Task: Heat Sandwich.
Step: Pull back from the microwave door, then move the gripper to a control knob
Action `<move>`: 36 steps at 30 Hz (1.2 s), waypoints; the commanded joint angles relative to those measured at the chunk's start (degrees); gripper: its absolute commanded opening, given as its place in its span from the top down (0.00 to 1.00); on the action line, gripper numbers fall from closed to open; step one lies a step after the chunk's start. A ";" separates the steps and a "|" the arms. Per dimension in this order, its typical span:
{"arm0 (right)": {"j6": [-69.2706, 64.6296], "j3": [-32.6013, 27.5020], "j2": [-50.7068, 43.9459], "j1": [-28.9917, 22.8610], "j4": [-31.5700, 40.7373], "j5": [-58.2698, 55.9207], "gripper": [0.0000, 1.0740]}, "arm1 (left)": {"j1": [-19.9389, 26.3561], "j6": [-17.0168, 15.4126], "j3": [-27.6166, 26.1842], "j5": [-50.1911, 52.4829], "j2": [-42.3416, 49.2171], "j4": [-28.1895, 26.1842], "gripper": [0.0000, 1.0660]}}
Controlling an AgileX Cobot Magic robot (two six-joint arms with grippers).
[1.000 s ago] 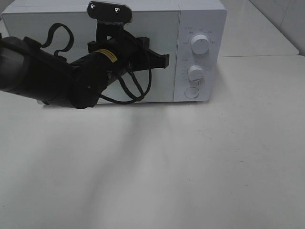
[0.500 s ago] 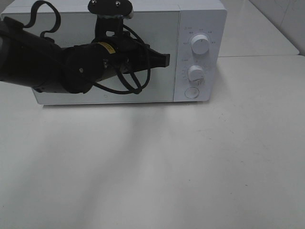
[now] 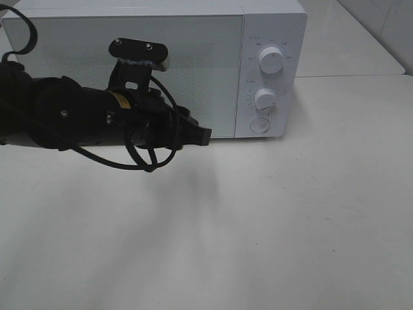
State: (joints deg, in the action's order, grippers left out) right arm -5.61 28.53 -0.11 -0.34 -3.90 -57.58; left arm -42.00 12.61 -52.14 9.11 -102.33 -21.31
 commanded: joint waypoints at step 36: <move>0.29 -0.06 -1.72 0.29 0.11 0.40 0.29 | 35.98 -2.64 0.23 -66.75 30.60 6.76 0.09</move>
State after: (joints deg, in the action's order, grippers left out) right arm -5.61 28.53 -0.11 -0.34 -3.90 -57.58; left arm -6.36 10.43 -51.97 -55.98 -72.31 -14.67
